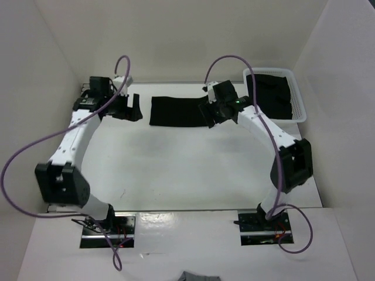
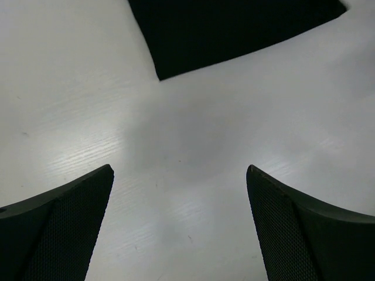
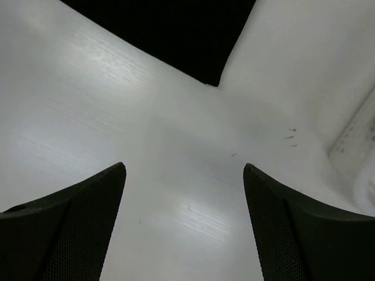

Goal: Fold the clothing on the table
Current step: Fold the skirt

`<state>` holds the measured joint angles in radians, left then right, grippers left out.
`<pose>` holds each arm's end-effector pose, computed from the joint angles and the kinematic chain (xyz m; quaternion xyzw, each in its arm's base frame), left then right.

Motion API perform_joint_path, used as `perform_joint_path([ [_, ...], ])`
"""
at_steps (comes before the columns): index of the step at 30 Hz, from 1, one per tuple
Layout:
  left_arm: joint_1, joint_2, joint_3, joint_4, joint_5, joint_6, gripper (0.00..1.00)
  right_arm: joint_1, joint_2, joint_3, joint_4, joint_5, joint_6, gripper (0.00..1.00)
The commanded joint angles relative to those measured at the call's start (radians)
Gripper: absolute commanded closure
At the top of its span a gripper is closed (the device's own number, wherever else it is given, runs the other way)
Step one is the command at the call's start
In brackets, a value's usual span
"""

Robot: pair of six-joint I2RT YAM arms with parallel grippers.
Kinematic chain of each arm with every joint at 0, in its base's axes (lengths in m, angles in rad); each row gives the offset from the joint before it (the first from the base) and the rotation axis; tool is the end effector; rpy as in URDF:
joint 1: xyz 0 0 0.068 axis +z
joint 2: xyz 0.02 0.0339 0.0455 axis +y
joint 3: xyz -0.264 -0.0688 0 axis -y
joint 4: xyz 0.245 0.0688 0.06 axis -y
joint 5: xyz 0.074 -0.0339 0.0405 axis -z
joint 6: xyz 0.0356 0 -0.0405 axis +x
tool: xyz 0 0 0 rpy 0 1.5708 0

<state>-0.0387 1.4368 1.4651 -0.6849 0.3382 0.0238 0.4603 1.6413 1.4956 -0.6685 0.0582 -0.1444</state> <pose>0.3125 -0.0239 0.3764 0.1019 0.8818 -0.1543 0.4339 0.3278 0.1602 0.3210 -0.2663 0.8900 0.0314 0.3688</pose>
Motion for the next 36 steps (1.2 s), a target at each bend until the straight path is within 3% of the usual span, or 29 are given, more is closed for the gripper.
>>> perform_joint_path([
  [1, -0.012, 0.137, -0.049, 0.128, -0.061, -0.056, 0.00, 0.005, 0.124, 0.000, 0.161, -0.006, 0.039, 0.15],
  [7, -0.023, 0.364, 0.075, 0.169, 0.041, -0.139, 0.00, -0.038, 0.346, 0.150, 0.179, -0.080, 0.068, 0.16],
  [15, -0.013, 0.606, 0.264, 0.179, 0.076, -0.239, 0.00, -0.141, 0.482, 0.320, 0.170, -0.178, 0.092, 0.19],
  [18, -0.013, 0.697, 0.310, 0.179, 0.064, -0.258, 0.05, -0.176, 0.503, 0.340, 0.170, -0.238, 0.114, 0.20],
  [24, -0.024, 0.800, 0.351, 0.154, 0.035, -0.268, 0.30, -0.176, 0.522, 0.341, 0.159, -0.273, 0.114, 0.20],
  [36, -0.053, 0.860, 0.425, 0.105, -0.064, -0.257, 0.34, -0.176, 0.574, 0.371, 0.150, -0.273, 0.095, 0.20],
])
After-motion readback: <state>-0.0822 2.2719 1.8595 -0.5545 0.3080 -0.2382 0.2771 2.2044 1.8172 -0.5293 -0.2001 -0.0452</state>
